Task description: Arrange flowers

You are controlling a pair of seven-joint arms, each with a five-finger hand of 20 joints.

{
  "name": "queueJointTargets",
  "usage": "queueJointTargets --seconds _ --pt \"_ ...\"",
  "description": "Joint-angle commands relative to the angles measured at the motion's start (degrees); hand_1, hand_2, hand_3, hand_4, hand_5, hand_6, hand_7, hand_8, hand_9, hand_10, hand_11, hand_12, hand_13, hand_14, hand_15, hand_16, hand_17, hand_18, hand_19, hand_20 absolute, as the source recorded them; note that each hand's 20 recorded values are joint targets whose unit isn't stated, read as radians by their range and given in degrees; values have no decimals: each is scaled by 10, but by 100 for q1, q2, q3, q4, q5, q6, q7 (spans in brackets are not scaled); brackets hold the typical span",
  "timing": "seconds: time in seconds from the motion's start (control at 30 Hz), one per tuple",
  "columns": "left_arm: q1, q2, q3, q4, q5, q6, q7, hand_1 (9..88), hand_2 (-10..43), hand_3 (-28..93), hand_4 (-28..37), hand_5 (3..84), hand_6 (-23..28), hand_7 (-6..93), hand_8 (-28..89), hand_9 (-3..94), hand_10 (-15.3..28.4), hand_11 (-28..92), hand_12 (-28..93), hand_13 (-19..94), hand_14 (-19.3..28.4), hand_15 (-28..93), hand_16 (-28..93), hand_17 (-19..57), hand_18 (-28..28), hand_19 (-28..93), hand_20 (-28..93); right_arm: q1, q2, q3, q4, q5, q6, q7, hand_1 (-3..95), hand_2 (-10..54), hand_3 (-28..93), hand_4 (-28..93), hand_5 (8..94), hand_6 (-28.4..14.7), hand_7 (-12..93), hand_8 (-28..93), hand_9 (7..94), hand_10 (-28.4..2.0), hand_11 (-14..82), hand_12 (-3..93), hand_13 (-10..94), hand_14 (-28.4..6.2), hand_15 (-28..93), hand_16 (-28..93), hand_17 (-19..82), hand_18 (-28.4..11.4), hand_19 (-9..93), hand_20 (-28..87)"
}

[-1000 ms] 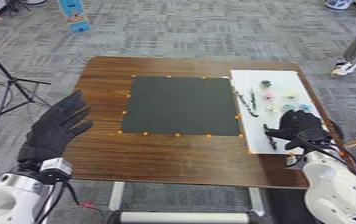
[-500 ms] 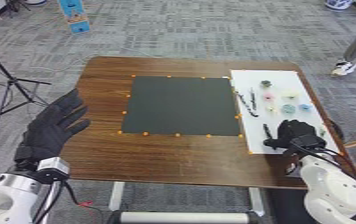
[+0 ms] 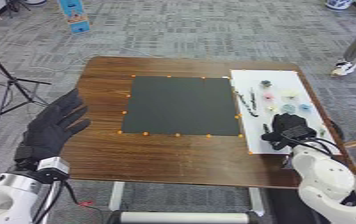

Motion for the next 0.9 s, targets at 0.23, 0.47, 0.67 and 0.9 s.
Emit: queueJointTargets --seconds 0.23,0.47,0.67,0.9 --pt "24 -6 -42 -30 -50 35 17 257 -95 678 -283 244 18 165 -89 200 96 134 171 170 123 134 56 -113 206 389 77 -733 -96 152 4 138 -850 -67 318 -95 740 -283 696 22 422 -161 747 -113 510 321 701 -82 785 325 437 -191 932 638" --pt "4 -18 -11 -20 -51 12 19 255 -95 681 -283 245 19 163 -88 200 96 134 171 170 123 134 56 -113 207 388 77 -579 -133 -100 -8 138 -960 -78 318 -95 741 -283 696 20 423 -160 742 -113 513 321 697 -81 785 321 434 -192 932 632" --pt "-20 -7 7 -11 -56 36 -1 253 -95 681 -283 246 19 163 -88 200 97 134 171 171 123 133 57 -113 207 388 78 -235 -257 -626 177 104 -1221 -148 392 -95 675 -283 698 14 461 44 749 -109 543 338 705 -81 788 337 436 -190 932 629" --pt "-49 23 19 11 -61 22 -35 253 -95 683 -283 245 19 165 -88 200 96 134 171 170 124 134 57 -113 207 388 79 -75 -315 -903 243 246 -1303 -217 469 -95 723 -282 699 12 515 82 756 -96 539 435 713 -76 805 359 443 -190 932 636"
